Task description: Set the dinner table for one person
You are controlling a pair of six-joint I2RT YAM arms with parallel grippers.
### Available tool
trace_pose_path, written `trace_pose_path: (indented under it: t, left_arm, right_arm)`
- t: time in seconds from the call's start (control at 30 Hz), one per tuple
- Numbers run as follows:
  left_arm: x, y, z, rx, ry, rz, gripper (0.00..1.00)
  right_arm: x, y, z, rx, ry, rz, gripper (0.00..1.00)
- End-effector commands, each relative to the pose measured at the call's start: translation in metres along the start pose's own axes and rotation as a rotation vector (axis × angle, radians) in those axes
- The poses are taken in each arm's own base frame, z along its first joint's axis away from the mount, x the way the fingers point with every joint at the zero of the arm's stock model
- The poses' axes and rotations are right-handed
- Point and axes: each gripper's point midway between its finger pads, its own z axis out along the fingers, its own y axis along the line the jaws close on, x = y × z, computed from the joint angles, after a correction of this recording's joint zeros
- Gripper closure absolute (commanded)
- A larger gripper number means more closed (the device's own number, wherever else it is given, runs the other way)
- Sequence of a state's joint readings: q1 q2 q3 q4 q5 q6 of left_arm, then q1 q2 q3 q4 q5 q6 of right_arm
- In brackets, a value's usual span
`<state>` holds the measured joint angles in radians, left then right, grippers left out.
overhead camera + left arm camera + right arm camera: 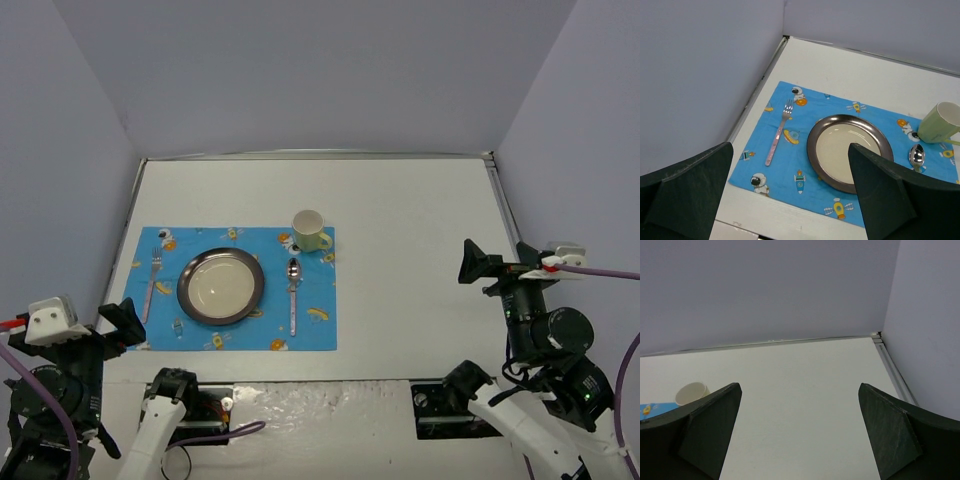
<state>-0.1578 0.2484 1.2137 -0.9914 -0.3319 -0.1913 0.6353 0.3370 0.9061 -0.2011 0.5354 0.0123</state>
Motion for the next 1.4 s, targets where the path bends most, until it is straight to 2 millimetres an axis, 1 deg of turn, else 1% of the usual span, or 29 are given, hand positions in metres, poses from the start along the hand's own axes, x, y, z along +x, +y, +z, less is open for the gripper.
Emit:
trace_pose_path:
  t: [0.0,0.17,0.37,0.53,0.9,1.13,1.37]
  left_arm:
    - [0.009,0.010,-0.007,-0.026,0.003,0.009,0.03]
    - [0.008,0.010,-0.012,-0.011,-0.030,0.007,0.03]
    - [0.008,0.010,-0.015,-0.002,-0.026,0.009,0.03]
    - [0.008,0.010,-0.017,0.007,-0.019,0.016,0.03]
    - [0.006,0.017,-0.032,0.009,-0.020,0.045,0.03]
    - [0.006,0.017,-0.034,0.015,-0.021,0.045,0.03]
    - [0.006,0.011,-0.033,0.047,-0.009,0.058,0.03]
  right_arm:
    - [0.010,-0.021,0.004,0.141,0.006,-0.011,0.00]
    - [0.030,-0.021,0.008,0.159,0.034,-0.013,0.00]
    - [0.026,-0.027,0.002,0.169,-0.014,0.018,0.00]
    - [0.026,-0.027,0.002,0.170,-0.015,0.012,0.00]
    - [0.025,-0.022,0.007,0.160,-0.004,-0.003,0.00]
    - [0.023,-0.021,0.007,0.152,-0.009,0.001,0.00]
    - [0.023,-0.016,0.010,0.134,0.001,-0.006,0.00]
